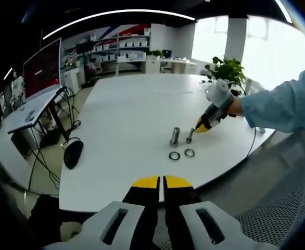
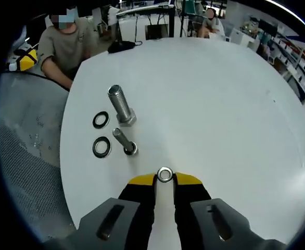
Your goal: Place the washer onto the threaded stud by aligning its center hole with the stud, sliding it down to the base, and recovering from edge contact or off-axis alignment until the washer reaches the visible bottom stop.
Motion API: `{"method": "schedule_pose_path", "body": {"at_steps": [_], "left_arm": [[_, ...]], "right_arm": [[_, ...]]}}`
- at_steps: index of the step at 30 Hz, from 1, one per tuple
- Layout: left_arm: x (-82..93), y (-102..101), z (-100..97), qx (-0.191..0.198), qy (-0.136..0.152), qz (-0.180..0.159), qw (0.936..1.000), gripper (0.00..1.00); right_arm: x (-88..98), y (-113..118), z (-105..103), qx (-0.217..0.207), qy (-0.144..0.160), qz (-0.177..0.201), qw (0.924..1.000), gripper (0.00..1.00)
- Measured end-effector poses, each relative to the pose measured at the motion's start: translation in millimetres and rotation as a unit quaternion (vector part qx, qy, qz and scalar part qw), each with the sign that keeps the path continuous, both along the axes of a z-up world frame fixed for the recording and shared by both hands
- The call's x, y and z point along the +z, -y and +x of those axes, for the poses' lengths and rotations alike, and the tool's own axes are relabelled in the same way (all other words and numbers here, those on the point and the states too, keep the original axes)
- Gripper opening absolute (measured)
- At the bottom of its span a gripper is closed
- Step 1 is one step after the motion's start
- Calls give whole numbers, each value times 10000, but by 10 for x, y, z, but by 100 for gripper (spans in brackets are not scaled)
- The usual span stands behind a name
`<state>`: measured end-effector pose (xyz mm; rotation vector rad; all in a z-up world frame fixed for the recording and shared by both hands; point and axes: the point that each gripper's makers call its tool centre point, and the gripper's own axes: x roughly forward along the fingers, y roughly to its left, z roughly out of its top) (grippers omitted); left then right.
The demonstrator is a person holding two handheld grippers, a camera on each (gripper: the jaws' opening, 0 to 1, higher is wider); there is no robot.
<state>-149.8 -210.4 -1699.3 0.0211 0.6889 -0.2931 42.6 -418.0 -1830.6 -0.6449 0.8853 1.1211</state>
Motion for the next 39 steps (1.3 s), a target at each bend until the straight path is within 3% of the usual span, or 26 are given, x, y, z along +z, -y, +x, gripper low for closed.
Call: {"method": "schedule_pose_path", "body": {"at_steps": [5,21,31,39], "left_arm": [[8,4,0,-4,13,-4,10000,0],[16,5,0,4,35,-14,10000,0],[21,8,2,1,53,-23,10000,0],[15,7,2,-14,42,-20,10000,0]], "right_arm": [[200,-134,-78,80,16,399,9992,14],[569,-421,-216,333,84,877,9956,14],[566,-438,-315,535,17,732,9959,14],[499,-474,-349,949,135,175,9952,14]]}}
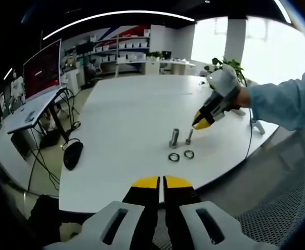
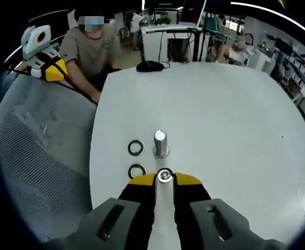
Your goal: Place the washer onto the threaded stud by aligning its center hole with the stud, sliding it down to the base, and recovering from edge contact or off-axis alignment until the washer reaches the visible bottom stop.
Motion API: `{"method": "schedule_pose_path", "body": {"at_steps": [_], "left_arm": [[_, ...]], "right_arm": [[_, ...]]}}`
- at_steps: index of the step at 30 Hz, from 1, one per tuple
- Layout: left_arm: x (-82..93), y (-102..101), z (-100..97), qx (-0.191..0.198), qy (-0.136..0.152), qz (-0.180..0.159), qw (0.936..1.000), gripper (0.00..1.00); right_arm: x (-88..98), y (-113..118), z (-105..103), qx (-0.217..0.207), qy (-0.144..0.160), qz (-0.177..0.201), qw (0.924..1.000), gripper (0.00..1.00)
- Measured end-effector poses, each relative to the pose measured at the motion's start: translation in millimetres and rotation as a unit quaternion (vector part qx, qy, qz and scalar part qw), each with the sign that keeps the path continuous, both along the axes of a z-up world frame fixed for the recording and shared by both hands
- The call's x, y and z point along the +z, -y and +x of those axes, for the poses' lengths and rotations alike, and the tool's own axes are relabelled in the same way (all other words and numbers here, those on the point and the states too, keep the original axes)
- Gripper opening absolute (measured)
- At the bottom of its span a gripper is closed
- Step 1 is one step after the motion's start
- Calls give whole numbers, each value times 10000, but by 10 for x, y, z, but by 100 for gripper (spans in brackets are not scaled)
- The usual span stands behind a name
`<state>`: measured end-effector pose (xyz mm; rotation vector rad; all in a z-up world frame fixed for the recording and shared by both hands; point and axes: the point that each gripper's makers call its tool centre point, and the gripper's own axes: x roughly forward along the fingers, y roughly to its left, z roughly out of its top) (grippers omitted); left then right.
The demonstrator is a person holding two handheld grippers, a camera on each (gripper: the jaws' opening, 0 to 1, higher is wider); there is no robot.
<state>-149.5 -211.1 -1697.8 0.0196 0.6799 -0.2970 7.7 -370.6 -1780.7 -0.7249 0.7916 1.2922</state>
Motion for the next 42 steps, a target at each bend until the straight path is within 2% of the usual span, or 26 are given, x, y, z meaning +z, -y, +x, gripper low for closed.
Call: {"method": "schedule_pose_path", "body": {"at_steps": [9,22,31,42], "left_arm": [[0,4,-3,-11,-4,-2,10000,0],[3,6,-5,-13,-3,-3,10000,0],[0,4,-3,-7,-6,-3,10000,0],[1,4,0,-12,-3,-1,10000,0]], "right_arm": [[-62,-15,32,39,70,-309,9995,14],[-140,-8,3,134,-7,-504,9986,14],[-146,-52,44,139,-51,-446,9989,13],[-145,18,10,188,-65,-567,9982,14]]}}
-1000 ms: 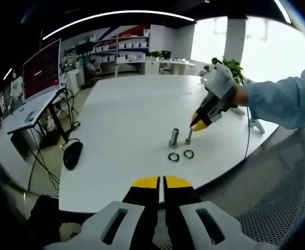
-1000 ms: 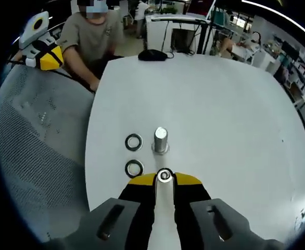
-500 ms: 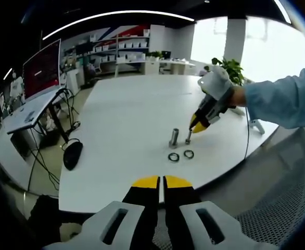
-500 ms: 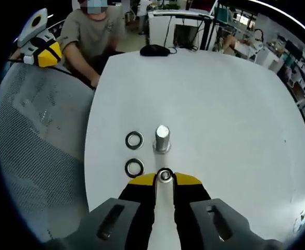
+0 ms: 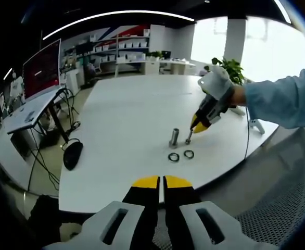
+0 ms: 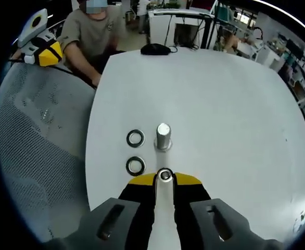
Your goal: Place the washer onto the threaded stud by aligning its center hole with the stud, sliding it down to the base, and recovering from edge contact or off-axis alignment until the washer reaches the visible bottom stop.
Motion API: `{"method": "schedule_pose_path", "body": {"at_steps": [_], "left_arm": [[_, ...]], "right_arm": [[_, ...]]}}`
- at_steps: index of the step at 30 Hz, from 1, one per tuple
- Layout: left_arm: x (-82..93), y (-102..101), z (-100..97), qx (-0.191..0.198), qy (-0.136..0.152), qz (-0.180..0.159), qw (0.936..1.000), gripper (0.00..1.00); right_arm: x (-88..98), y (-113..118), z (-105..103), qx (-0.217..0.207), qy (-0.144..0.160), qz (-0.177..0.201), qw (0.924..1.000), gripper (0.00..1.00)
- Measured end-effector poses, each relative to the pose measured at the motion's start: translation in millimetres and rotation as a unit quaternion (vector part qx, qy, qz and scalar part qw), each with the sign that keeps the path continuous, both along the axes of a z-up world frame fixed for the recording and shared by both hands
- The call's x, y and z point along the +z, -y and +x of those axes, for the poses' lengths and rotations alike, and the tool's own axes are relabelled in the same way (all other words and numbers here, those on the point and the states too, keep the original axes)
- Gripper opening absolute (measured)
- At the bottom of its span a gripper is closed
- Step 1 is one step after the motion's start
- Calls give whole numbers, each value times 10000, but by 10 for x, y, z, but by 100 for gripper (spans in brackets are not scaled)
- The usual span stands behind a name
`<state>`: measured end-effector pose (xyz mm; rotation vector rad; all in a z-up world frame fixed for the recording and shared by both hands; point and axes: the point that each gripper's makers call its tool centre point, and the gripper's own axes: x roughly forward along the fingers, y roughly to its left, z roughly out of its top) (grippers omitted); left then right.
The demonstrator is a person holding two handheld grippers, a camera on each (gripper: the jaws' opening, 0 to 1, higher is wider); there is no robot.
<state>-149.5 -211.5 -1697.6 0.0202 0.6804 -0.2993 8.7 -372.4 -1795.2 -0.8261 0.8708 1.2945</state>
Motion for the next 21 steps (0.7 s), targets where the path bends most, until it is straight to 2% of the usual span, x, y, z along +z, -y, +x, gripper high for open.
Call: {"method": "schedule_pose_path", "body": {"at_steps": [10,16,19,21], "left_arm": [[-1,0,0,-3,-3,0,10000,0],[-1,1,3,-4,3,-3,10000,0],[0,2,2,-3,8,-4,10000,0],[3,3,1,-3,11,-6,10000,0]], "right_arm": [[17,-44,-12,460,257,-381,9979,14],[-3,-27,-14,885,347,-825,9920,14],[-13,-50,-24,980,358,-916,9903,14],[-45,-49,-49,1169,339,-1080,9867,14]]}}
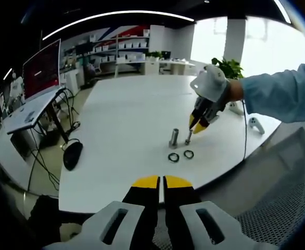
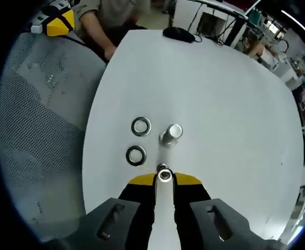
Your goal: Place the washer onto the threaded stud by aligning its center hole with the stud, sliding it down to the base, and recovering from edge contact or off-axis alignment until the washer reaches the visible bottom stop.
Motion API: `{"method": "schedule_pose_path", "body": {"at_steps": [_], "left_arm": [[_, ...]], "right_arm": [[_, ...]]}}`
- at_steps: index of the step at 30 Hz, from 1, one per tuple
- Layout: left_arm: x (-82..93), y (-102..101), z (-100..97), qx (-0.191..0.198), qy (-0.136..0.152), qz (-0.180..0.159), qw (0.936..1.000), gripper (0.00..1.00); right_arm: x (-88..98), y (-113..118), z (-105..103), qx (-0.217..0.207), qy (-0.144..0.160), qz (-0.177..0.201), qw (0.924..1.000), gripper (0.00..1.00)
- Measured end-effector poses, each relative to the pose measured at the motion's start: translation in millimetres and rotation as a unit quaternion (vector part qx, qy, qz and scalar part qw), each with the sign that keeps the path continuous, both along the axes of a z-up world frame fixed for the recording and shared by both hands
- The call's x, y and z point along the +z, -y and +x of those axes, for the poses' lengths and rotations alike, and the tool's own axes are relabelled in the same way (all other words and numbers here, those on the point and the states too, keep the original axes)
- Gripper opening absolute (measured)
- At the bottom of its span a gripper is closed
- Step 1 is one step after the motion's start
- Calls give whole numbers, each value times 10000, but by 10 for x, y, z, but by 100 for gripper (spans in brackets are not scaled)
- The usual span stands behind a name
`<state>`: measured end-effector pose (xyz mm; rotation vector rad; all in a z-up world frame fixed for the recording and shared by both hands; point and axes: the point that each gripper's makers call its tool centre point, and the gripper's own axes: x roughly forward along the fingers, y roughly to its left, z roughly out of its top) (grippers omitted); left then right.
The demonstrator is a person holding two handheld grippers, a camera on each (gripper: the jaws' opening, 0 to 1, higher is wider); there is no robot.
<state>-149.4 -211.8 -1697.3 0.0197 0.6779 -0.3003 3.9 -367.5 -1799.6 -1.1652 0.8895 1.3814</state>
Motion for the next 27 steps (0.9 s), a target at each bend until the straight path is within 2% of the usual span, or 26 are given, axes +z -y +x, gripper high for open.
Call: {"method": "schedule_pose_path", "body": {"at_steps": [5,20,27], "left_arm": [[2,0,2,4,4,-4,10000,0],[-4,-6,2,12,-4,-4,10000,0],[-3,-5,3,5,-4,2,10000,0]], "right_arm": [[-105,10,12,123,-44,-235,9996,14],[-419,6,6,206,-175,-573,9980,14],[-434,-3,2,175,-227,-562,9980,14]]}}
